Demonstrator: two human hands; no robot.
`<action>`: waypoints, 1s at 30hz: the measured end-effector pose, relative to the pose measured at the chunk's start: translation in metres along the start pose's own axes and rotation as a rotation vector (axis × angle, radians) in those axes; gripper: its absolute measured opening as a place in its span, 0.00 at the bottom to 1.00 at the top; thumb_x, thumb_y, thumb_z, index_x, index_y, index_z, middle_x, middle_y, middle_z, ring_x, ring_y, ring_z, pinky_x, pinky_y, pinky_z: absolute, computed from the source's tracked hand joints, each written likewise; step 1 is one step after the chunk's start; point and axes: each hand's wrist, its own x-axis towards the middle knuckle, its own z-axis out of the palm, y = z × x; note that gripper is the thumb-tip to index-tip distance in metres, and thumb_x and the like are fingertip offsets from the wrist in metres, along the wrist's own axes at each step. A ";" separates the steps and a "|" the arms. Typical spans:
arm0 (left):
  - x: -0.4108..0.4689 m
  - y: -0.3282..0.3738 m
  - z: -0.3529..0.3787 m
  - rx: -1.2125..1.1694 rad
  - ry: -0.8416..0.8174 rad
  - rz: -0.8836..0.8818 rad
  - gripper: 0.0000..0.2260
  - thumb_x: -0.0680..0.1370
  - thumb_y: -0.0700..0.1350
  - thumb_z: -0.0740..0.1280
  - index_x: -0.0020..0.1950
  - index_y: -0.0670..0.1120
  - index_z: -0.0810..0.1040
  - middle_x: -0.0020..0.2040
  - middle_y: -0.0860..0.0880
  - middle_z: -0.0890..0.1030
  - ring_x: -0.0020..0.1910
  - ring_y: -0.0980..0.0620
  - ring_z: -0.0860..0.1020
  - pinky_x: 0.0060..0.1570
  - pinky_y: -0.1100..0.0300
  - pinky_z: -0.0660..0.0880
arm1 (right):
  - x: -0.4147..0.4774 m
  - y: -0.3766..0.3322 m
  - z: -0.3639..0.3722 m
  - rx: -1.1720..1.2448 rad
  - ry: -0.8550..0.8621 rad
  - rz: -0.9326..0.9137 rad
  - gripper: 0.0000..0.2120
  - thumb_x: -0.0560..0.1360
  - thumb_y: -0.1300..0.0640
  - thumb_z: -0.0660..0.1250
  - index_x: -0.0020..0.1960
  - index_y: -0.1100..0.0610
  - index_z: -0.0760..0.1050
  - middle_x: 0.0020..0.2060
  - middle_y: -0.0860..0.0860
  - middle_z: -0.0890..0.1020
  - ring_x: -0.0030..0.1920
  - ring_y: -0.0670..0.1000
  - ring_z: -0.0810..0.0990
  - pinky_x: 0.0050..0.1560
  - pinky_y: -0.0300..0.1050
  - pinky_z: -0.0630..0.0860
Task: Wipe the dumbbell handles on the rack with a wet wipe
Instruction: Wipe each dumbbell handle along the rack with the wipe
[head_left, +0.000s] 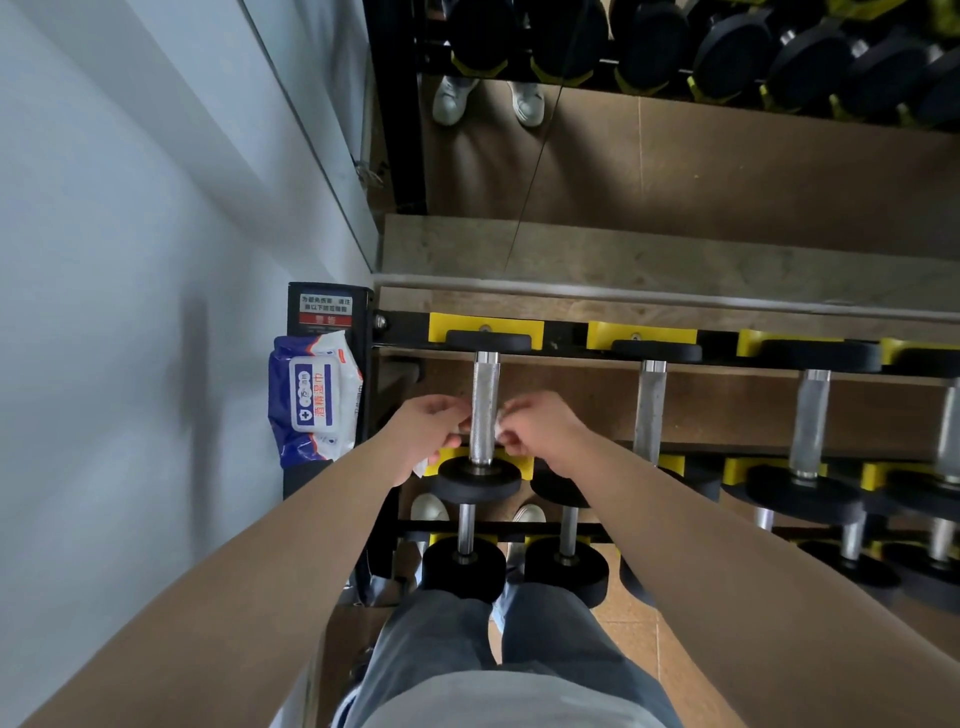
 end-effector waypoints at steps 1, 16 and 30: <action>0.001 0.001 0.000 -0.003 -0.002 -0.011 0.09 0.84 0.45 0.66 0.59 0.44 0.82 0.44 0.49 0.83 0.28 0.58 0.74 0.24 0.65 0.63 | 0.004 -0.007 0.000 0.192 0.040 0.008 0.11 0.80 0.67 0.67 0.61 0.60 0.78 0.45 0.57 0.83 0.42 0.51 0.82 0.39 0.42 0.81; -0.004 0.012 0.001 -0.165 0.005 -0.206 0.09 0.81 0.47 0.69 0.58 0.47 0.84 0.43 0.49 0.84 0.26 0.57 0.72 0.22 0.67 0.63 | 0.002 0.005 -0.009 -0.392 -0.155 -0.039 0.07 0.80 0.64 0.67 0.56 0.57 0.80 0.48 0.54 0.83 0.43 0.49 0.81 0.41 0.42 0.78; -0.007 0.013 0.005 -0.227 0.042 -0.252 0.10 0.81 0.45 0.66 0.60 0.49 0.82 0.41 0.49 0.82 0.29 0.55 0.71 0.23 0.66 0.63 | 0.015 0.002 -0.010 -0.692 -0.191 -0.239 0.10 0.79 0.67 0.64 0.50 0.59 0.84 0.43 0.56 0.84 0.43 0.52 0.80 0.45 0.44 0.76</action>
